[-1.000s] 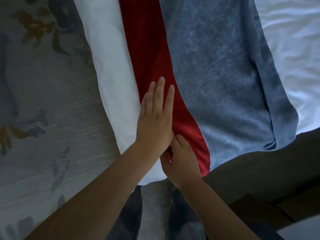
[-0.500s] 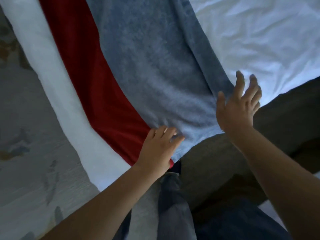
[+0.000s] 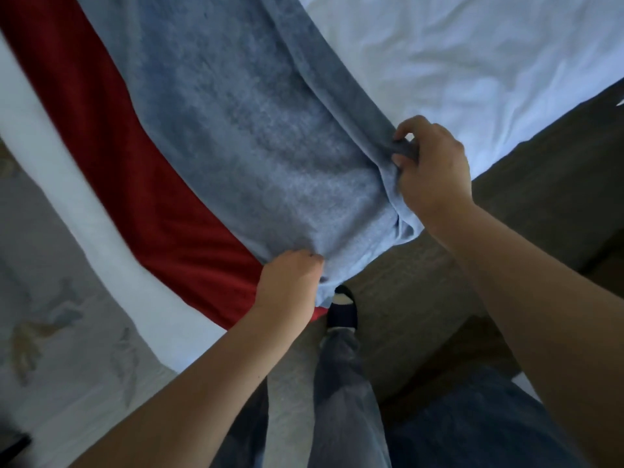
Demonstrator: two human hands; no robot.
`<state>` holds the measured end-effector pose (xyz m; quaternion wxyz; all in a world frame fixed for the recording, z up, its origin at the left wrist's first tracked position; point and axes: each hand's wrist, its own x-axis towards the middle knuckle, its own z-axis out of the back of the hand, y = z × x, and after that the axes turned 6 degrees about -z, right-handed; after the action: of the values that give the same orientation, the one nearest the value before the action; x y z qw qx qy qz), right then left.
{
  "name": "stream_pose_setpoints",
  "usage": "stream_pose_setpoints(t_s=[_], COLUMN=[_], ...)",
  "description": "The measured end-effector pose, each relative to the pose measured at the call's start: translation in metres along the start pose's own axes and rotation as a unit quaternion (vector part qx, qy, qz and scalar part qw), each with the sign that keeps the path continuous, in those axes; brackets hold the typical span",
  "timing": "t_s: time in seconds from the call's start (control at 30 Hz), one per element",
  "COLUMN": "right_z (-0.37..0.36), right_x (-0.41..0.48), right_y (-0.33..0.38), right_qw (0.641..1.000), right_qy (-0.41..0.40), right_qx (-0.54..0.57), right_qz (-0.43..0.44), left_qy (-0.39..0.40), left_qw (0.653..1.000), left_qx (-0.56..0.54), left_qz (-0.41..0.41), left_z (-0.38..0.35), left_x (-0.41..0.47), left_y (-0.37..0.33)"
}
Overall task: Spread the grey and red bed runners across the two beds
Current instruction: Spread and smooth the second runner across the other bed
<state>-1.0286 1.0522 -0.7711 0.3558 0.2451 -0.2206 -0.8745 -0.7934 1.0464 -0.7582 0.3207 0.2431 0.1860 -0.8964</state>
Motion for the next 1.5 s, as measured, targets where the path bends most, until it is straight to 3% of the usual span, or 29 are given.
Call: stream_pose_setpoints(t_s=[0.1,0.33,0.5,0.73,0.9,1.07,1.3,1.5], right_z=[-0.002,-0.005,0.019,-0.033,-0.058,-0.051,0.0,-0.02], right_x=[0.006,0.001,0.008,-0.072,-0.08,-0.075,-0.053,-0.05], right_y=[-0.001,-0.023,-0.028,-0.037,-0.052,-0.058,-0.085,-0.082], right_qw=[1.0,0.991,0.987,0.993,0.993,0.994,0.987,0.995], right_qy=[-0.011,0.002,-0.06,0.098,0.051,0.054,-0.097,0.057], right_qx=[-0.003,0.066,0.075,-0.062,-0.103,-0.091,0.011,0.03], right_qz=[-0.002,-0.115,-0.127,-0.011,-0.001,0.003,-0.126,-0.069], left_qy=[0.013,0.057,0.088,0.036,0.072,0.016,-0.031,-0.118], left_qw=[1.0,0.997,0.996,0.999,0.997,0.999,0.997,0.985], left_qx=[-0.018,-0.043,-0.018,0.004,0.001,-0.049,-0.061,-0.119], left_qz=[-0.014,-0.033,-0.007,0.001,0.005,-0.003,-0.023,-0.038], left_z=[0.006,-0.005,-0.013,-0.022,-0.025,-0.036,-0.05,-0.058], left_x=[-0.008,-0.019,-0.028,-0.017,0.003,0.001,-0.006,-0.033], left_y=[0.001,0.017,0.036,0.025,0.034,0.043,0.045,0.048])
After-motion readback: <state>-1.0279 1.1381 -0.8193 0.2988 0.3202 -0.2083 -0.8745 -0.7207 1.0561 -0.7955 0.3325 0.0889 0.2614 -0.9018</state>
